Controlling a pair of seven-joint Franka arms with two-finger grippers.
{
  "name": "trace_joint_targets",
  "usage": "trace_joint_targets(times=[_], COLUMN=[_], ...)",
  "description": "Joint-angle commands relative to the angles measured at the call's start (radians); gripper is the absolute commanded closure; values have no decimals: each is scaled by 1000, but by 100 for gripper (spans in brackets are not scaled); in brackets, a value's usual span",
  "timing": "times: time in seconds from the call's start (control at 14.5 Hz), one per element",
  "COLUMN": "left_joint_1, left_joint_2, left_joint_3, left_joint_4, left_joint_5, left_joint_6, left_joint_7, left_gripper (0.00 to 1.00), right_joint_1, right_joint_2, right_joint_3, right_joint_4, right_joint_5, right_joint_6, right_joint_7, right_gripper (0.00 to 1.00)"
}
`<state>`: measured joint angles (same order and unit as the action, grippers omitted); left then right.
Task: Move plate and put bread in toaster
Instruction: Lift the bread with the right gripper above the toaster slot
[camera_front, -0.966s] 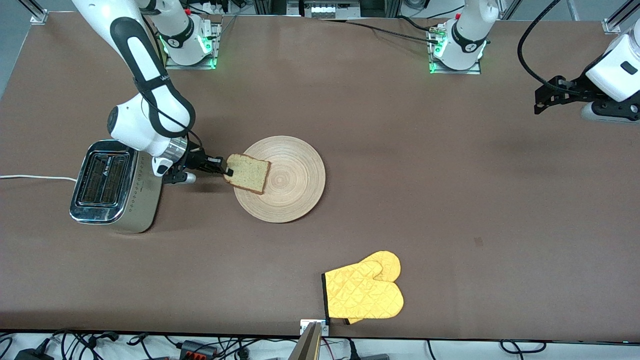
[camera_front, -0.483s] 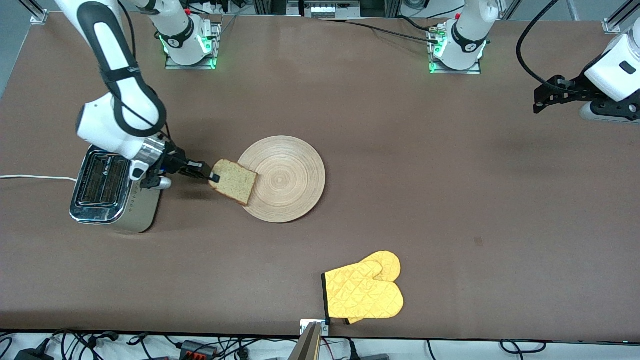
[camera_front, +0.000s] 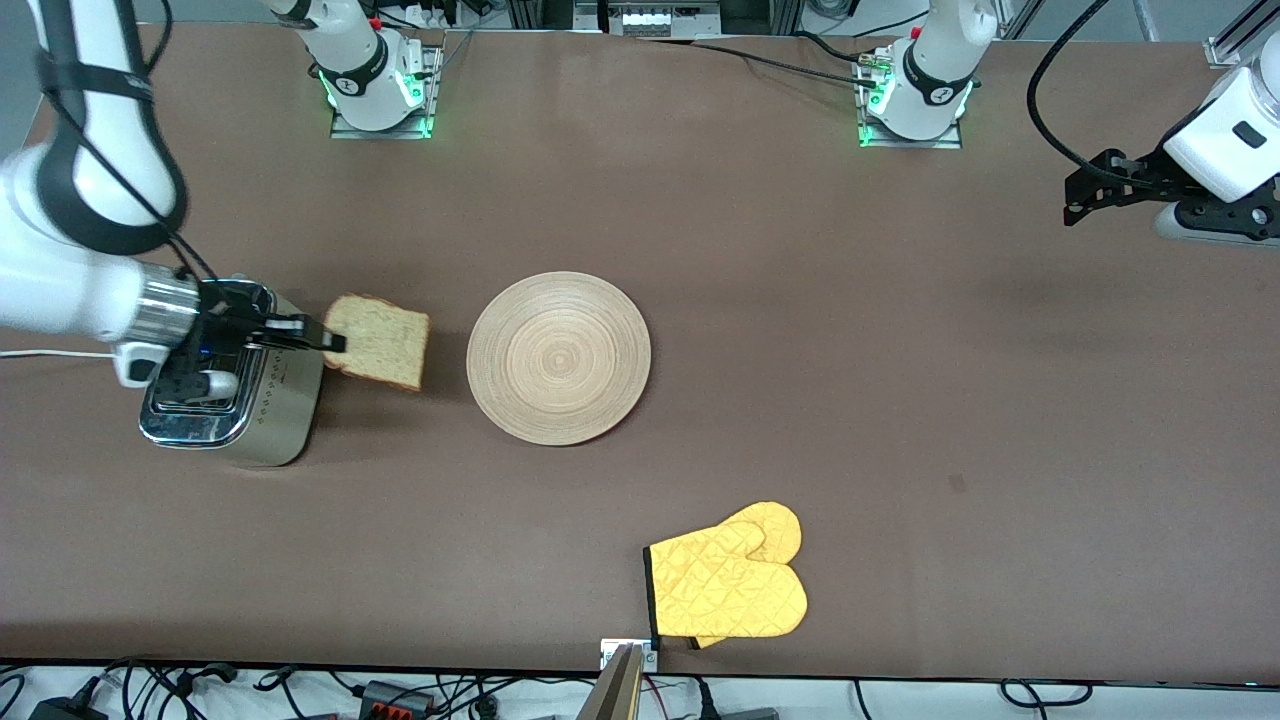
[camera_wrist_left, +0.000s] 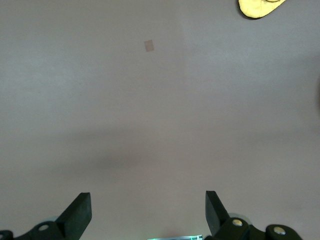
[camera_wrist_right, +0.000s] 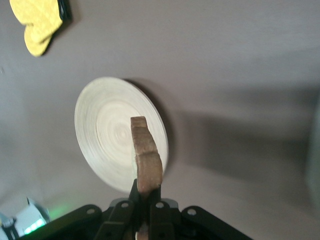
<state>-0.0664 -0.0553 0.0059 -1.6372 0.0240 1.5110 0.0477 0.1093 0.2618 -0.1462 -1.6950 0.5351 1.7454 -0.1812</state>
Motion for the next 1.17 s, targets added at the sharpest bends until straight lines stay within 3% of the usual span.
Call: trace_joint_targets(times=[0.0, 0.21, 0.41, 0.69, 1.1], left_joint_1=[-6, -6, -6, -7, -7], left_joint_2=[11, 23, 37, 68, 97], left_joint_3=[0, 2, 2, 2, 2], left_joint_4=[25, 25, 25, 25, 27], left_joint_5=[-1, 1, 1, 1, 34], left_joint_6=[-15, 14, 49, 112, 184], left_joint_7=[9, 7, 7, 7, 6], left_gripper=[0, 0, 0, 0, 0], right_joint_1=[-63, -68, -73, -73, -71], right_joint_2=[48, 56, 106, 226, 296], right_joint_3=[5, 5, 4, 4, 5], right_joint_4=[205, 313, 420, 590, 610], right_joint_5=[-151, -447, -588, -633, -635], right_joint_6=[-227, -349, -438, -486, -406], right_joint_7=[23, 29, 29, 29, 20], right_gripper=[100, 100, 100, 100, 100])
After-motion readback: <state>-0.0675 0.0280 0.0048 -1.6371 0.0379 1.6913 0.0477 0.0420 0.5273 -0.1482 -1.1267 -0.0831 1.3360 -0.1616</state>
